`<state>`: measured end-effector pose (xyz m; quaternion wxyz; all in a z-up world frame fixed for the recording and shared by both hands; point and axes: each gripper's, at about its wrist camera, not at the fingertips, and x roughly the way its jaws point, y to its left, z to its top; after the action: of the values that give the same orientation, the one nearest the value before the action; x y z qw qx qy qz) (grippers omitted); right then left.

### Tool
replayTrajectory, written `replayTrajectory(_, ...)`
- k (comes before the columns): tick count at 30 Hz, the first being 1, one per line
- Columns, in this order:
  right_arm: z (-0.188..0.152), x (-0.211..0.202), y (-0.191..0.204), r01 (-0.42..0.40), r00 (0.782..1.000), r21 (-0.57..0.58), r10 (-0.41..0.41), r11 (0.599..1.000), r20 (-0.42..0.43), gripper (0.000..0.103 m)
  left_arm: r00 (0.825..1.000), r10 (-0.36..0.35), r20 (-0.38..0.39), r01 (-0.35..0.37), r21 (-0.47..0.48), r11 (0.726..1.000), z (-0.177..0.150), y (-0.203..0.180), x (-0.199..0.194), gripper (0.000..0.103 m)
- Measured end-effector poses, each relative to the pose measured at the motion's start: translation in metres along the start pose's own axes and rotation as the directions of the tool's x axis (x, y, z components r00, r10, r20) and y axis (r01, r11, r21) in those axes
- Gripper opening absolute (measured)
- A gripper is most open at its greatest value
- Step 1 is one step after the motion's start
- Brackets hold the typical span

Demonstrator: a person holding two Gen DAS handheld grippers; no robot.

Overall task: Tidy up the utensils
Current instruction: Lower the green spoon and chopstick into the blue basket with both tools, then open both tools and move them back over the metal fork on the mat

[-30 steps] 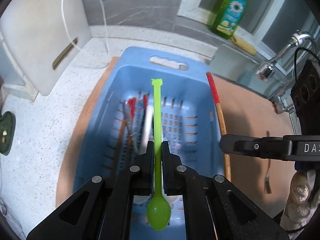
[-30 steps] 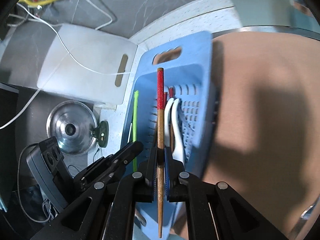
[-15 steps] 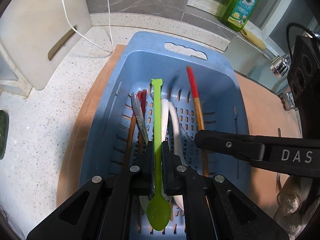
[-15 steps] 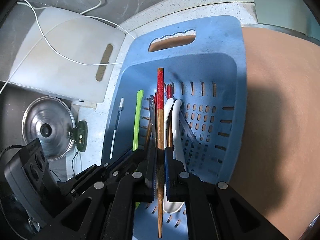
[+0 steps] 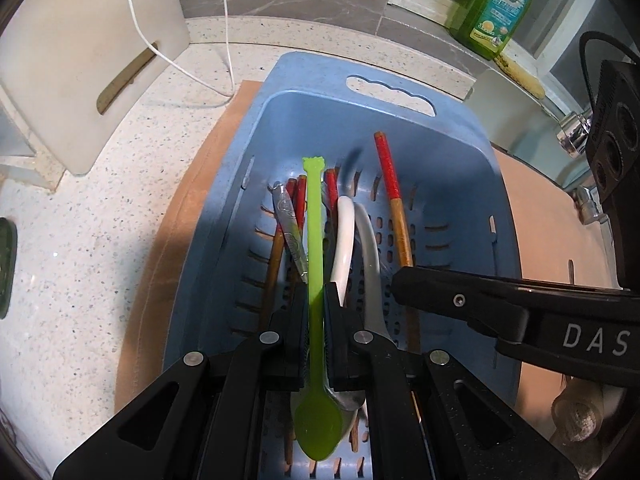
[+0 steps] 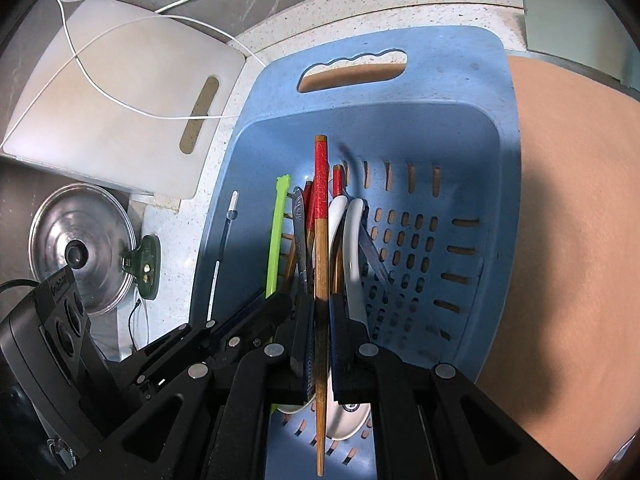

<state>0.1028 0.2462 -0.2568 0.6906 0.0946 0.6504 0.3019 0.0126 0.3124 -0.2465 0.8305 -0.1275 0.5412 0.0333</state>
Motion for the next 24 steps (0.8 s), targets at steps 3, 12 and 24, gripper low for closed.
replayTrajectory(3,0.0,-0.001,0.0,-0.003,1.0,-0.009,0.003,1.0,-0.007,0.007,1.0,0.008,-0.002,-0.008,-0.003,1.0,0.0,0.0,-0.001,0.007)
replayTrajectory(12,-0.002,-0.012,-0.003,-0.017,1.0,-0.023,0.017,1.0,-0.003,0.021,0.999,0.032,0.011,-0.032,-0.029,0.999,-0.003,0.002,-0.011,0.015)
replayTrajectory(24,-0.02,-0.074,-0.032,-0.098,0.993,-0.085,0.102,0.992,0.052,0.021,0.995,0.059,0.086,-0.056,-0.034,0.998,-0.016,-0.015,-0.052,0.015)
